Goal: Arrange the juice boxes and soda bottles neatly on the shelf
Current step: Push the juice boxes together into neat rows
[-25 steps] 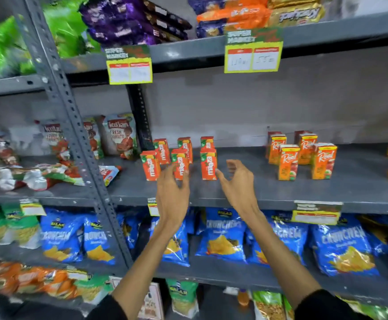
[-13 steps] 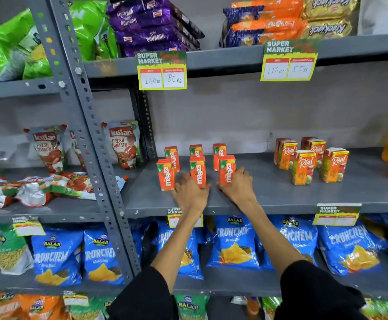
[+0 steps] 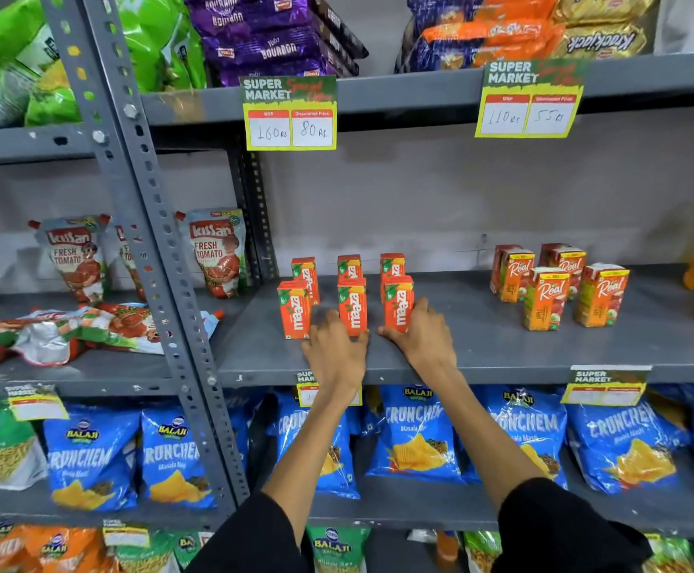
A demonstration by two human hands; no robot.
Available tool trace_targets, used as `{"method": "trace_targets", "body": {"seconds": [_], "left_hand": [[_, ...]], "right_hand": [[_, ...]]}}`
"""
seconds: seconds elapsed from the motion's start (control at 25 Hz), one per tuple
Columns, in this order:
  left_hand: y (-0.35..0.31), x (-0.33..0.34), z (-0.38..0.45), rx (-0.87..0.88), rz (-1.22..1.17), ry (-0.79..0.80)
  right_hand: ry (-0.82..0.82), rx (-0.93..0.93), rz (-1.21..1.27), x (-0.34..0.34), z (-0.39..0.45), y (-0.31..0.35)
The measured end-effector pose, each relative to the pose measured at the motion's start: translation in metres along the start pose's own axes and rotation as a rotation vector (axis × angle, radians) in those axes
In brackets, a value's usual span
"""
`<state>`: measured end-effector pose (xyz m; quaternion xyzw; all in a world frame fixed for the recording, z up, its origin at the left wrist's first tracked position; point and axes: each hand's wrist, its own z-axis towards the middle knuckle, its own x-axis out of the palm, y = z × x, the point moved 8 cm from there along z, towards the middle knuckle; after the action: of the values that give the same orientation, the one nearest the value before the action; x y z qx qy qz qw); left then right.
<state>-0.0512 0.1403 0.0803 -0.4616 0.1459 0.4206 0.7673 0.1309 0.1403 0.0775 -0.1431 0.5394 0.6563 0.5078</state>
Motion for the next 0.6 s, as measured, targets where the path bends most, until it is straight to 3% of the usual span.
{"method": "trace_targets", "body": {"seconds": [0.6], "left_hand": [[0.0031, 0.0057, 0.0025, 0.0, -0.003, -0.008]], "right_hand": [[-0.014, -0.021, -0.027, 0.0042, 0.0038, -0.0041]]}}
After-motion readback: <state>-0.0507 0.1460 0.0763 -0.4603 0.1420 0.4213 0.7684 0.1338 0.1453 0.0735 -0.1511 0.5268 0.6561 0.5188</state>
